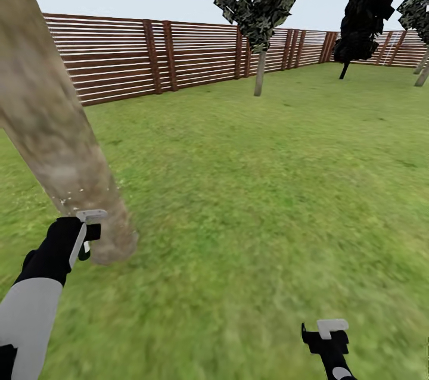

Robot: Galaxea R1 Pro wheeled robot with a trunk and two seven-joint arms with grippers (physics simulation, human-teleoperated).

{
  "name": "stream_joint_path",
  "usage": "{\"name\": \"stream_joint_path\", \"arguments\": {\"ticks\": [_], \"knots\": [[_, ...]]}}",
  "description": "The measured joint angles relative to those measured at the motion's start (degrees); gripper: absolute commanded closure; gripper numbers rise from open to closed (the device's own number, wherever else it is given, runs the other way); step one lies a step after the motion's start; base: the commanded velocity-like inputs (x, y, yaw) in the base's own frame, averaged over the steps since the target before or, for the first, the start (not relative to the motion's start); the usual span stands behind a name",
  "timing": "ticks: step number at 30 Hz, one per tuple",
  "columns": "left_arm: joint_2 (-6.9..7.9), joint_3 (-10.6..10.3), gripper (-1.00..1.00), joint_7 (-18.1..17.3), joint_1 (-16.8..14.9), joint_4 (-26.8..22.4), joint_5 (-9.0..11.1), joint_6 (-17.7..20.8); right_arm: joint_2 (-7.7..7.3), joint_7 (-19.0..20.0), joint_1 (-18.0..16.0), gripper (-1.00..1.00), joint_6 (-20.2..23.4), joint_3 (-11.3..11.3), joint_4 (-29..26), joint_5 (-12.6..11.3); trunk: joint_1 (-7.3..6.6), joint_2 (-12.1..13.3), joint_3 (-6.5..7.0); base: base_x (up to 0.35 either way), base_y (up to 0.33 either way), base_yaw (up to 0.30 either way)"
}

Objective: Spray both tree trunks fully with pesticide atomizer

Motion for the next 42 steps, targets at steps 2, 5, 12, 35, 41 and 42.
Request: {"name": "stream_joint_path", "arguments": {"ticks": [2, 5, 12, 35, 41, 42], "knots": [[0.44, 0.3, 1.0, 0.0, 0.3, 4.3, -0.4, -0.6, 0.01, 0.0, 0.0, -1.0, 0.0, 0.0, 0.0, 0.0, 0.02, 0.0, -0.01, 0.007, -0.271, 0.237], [0.39, 0.2, 1.0, 0.1, 0.3, 5.3, -0.2, -2.4, 0.01, 0.0, 0.0, -1.0, 0.0, 0.0, 0.0, 0.0, 0.02, 0.0, 0.0, 0.001, -0.273, 0.271], [0.17, 0.2, 1.0, 0.3, 0.3, 7.2, 0.0, -7.6, 0.01, 0.0, 0.0, -1.0, 0.0, 0.0, 0.0, 0.0, 0.02, 0.0, 0.0, 0.019, -0.273, 0.237], [0.16, 2.5, 1.0, 0.4, 0.8, 15.2, -0.3, -17.4, 0.0, 0.0, 0.0, -1.0, 0.0, 0.0, 0.0, 0.0, 0.01, 0.0, 0.0, 0.159, -0.239, 0.102], [0.16, 2.4, 1.0, 0.4, 0.8, 15.1, -0.2, -17.4, -0.09, 0.0, 0.0, -1.0, 0.0, -0.1, 0.0, 0.0, 0.02, 0.0, 0.0, 0.001, -0.273, 0.002], [0.16, 2.3, 1.0, 0.4, 0.7, 15.0, -0.2, -17.4, -0.09, 0.0, 0.0, -1.0, 0.0, -0.1, 0.0, 0.0, 0.02, 0.0, 0.0, 0.0, -0.274, 0.0]]}}
